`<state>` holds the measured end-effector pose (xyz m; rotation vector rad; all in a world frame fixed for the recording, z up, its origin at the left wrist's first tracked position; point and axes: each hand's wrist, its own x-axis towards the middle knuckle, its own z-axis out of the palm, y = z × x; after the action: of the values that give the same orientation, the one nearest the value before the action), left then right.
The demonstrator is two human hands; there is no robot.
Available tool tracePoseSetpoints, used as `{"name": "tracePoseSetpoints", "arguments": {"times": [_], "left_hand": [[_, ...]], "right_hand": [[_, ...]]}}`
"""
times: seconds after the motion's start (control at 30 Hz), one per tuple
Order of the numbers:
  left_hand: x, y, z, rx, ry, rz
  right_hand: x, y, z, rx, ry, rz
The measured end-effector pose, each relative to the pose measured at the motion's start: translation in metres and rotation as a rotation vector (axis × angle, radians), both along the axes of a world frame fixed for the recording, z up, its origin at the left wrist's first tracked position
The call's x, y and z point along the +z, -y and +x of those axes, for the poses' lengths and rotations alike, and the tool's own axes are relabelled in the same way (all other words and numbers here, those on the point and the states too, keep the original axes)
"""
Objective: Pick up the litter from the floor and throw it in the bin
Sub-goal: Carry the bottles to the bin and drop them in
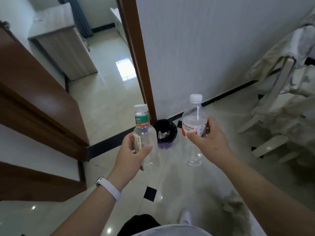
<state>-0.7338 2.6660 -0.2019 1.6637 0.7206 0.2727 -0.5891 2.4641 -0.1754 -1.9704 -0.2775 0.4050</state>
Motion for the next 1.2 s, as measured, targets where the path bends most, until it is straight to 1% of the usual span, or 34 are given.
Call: {"name": "tracePoseSetpoints", "arguments": {"times": [0.17,0.3,0.53,0.67,0.73,0.93,1.07,1.2], "left_hand": [[-0.023,-0.050,0.058,-0.006,-0.039,-0.008],[-0.048,-0.103,0.111,-0.064,-0.075,-0.065],[-0.085,-0.220,0.211,-0.190,-0.134,-0.130],[-0.109,-0.272,0.264,-0.257,-0.170,-0.148],[-0.122,-0.286,0.288,-0.287,-0.194,-0.153],[-0.176,-0.300,0.342,-0.364,-0.286,-0.168],[-0.233,-0.299,0.366,-0.335,-0.388,-0.168],[-0.311,-0.293,0.386,-0.292,-0.467,-0.146]], "right_hand": [[-0.024,-0.042,0.047,-0.017,-0.057,-0.022],[-0.045,-0.089,0.088,-0.051,-0.080,-0.102],[-0.073,-0.192,0.161,-0.142,-0.110,-0.218],[-0.091,-0.240,0.197,-0.233,-0.104,-0.219],[-0.103,-0.258,0.212,-0.269,-0.116,-0.216],[-0.154,-0.289,0.252,-0.278,-0.210,-0.193],[-0.212,-0.293,0.277,-0.274,-0.262,-0.189],[-0.298,-0.292,0.301,-0.279,-0.313,-0.184]]}}
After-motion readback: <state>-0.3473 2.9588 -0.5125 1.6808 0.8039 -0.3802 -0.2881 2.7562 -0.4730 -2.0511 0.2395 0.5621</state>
